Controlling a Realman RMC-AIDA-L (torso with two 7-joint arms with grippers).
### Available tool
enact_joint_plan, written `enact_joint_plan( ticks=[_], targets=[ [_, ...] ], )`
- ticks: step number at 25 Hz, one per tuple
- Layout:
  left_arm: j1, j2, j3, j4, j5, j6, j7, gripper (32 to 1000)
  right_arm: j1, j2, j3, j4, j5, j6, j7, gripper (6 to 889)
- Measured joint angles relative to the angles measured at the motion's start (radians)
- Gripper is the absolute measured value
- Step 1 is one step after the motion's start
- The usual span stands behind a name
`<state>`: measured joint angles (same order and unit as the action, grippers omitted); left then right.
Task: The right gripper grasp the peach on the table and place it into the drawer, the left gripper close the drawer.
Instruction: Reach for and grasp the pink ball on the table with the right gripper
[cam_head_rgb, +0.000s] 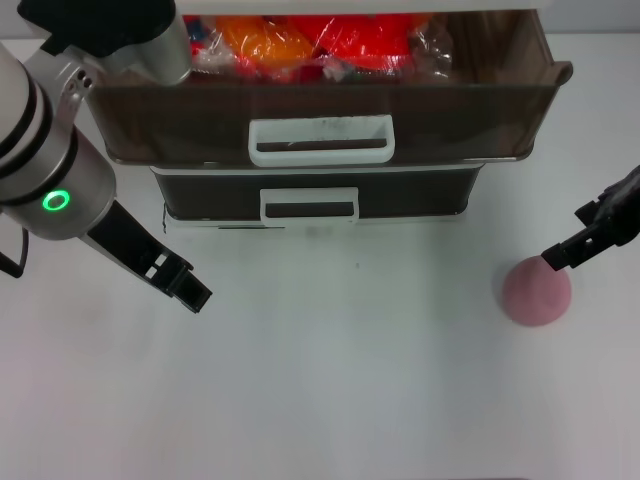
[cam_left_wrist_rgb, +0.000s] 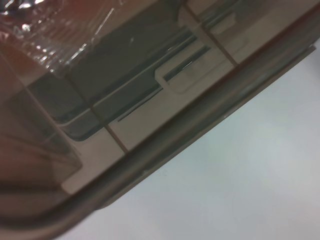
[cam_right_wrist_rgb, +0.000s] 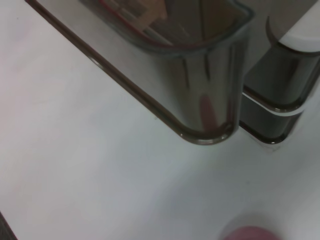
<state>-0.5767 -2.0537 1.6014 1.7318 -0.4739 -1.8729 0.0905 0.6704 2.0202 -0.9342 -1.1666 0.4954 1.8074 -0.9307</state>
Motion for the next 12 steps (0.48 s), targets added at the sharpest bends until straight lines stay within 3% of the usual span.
enact_joint_plan(
  ticks=[12],
  targets=[
    [0.001,-0.0003,0.000,0.003,0.000,0.001,0.000,801,0.000,0.000,0.001,0.003,0.001,-0.003,-0.003,869]
  ],
)
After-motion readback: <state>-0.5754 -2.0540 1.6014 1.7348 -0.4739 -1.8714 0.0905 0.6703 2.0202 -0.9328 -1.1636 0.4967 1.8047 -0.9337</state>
